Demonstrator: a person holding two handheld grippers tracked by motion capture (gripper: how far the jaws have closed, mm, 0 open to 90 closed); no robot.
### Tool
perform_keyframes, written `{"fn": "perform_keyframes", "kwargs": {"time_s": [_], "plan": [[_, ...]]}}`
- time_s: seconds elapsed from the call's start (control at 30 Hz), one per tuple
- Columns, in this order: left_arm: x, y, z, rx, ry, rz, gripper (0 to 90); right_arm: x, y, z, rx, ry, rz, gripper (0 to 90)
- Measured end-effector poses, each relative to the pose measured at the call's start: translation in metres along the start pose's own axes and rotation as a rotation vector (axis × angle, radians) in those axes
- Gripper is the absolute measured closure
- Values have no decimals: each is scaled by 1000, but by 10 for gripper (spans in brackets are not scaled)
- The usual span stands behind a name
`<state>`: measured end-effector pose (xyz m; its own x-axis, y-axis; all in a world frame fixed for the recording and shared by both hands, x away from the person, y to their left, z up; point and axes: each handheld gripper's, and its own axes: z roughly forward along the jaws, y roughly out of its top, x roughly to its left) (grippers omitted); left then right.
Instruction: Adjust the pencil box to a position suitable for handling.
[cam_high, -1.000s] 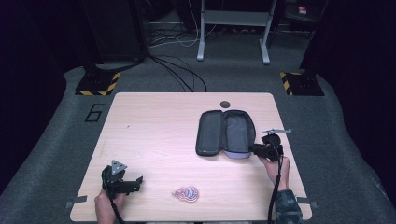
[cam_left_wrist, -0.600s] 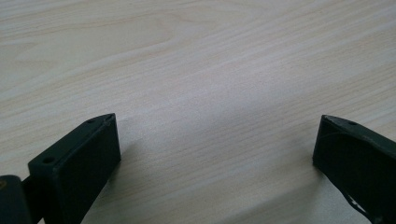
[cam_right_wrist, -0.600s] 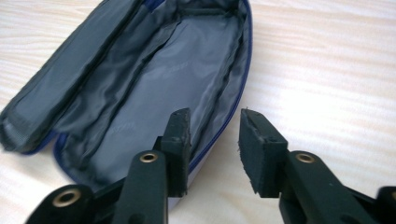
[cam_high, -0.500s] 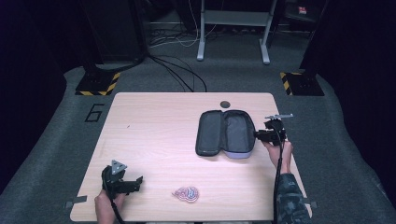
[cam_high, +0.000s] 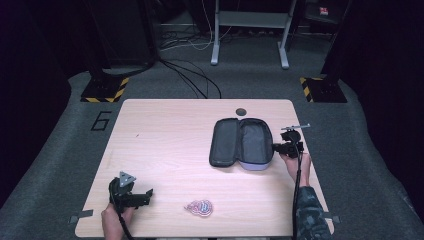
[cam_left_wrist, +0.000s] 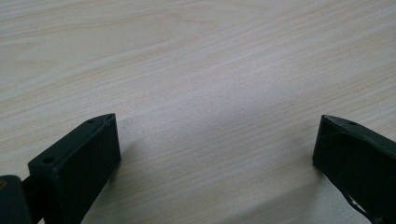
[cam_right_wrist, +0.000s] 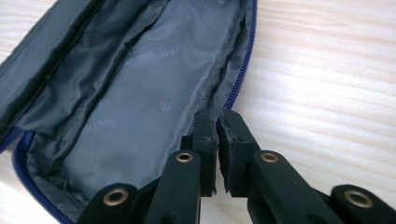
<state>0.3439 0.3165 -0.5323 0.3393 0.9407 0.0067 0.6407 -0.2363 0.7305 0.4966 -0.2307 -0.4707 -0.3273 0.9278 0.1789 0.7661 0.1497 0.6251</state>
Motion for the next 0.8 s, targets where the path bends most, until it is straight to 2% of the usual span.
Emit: {"fn": "perform_keyframes", "kwargs": {"time_s": [0.23, 0.47, 0.5, 0.57, 0.67, 0.7, 0.8], "plan": [[0, 0, 0, 0, 0, -1, 7, 5, -5, -3, -6, 32, -21, 846], [0, 0, 0, 1, 0, 0, 7, 22, -13, -5, 7, 67, -47, 835], [0, 0, 0, 1, 0, 0, 7, 27, -15, -5, -2, 74, -71, 831], [0, 0, 0, 4, 0, 1, 7, 31, -15, -5, 4, 78, -88, 831], [0, 0, 0, 4, 0, 1, 7, 36, -16, -6, 8, 90, -82, 832], [0, 0, 0, 4, 0, 1, 7, 42, -17, -6, 8, 98, -92, 831], [0, 0, 0, 4, 0, 1, 7, 46, -19, -7, 15, 103, -102, 832]]}}
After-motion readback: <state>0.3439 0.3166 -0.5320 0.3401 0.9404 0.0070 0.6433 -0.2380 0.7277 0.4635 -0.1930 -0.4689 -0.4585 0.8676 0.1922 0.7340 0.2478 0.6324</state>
